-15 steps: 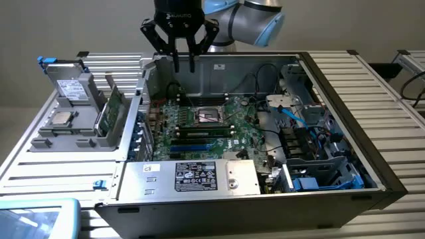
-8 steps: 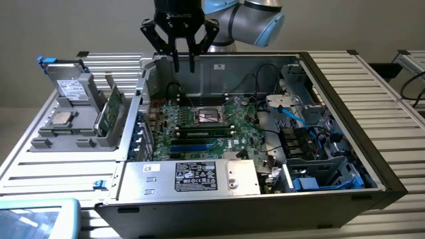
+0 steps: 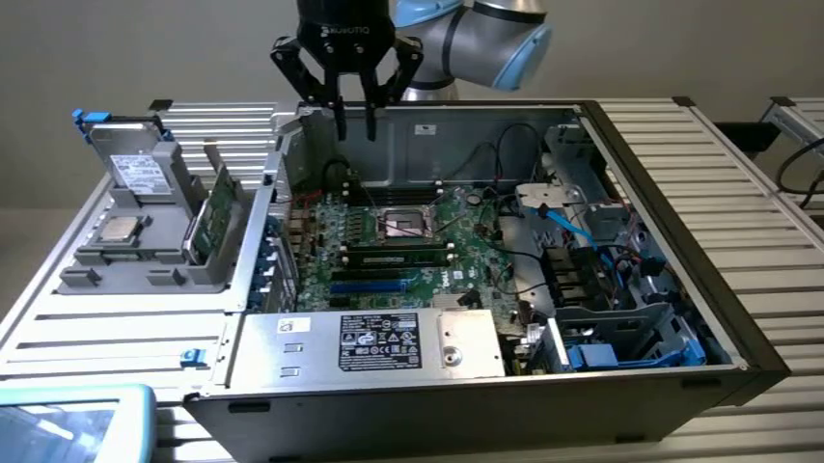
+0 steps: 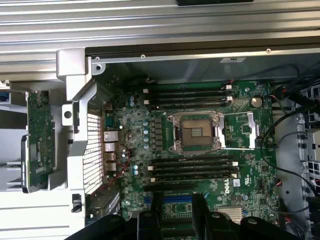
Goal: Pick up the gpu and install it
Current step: 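Reach for the gpu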
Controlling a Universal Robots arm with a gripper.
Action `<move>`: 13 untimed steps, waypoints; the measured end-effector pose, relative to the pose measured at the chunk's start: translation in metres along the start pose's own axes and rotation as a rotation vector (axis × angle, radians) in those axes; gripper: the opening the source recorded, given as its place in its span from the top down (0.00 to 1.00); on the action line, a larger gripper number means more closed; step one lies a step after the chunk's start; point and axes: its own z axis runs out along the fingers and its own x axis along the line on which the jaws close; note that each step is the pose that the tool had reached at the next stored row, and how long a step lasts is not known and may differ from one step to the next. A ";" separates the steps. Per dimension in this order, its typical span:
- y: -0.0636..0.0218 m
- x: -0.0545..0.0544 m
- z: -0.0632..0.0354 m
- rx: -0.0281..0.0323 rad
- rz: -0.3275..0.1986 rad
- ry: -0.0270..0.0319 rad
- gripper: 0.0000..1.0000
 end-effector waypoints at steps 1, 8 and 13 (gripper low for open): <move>-0.0001 0.004 -0.0001 0.0000 0.000 0.0001 0.62; 0.0004 0.036 -0.0003 -0.0001 0.000 0.0000 0.62; 0.0011 0.059 0.0001 -0.0001 0.000 0.0000 0.62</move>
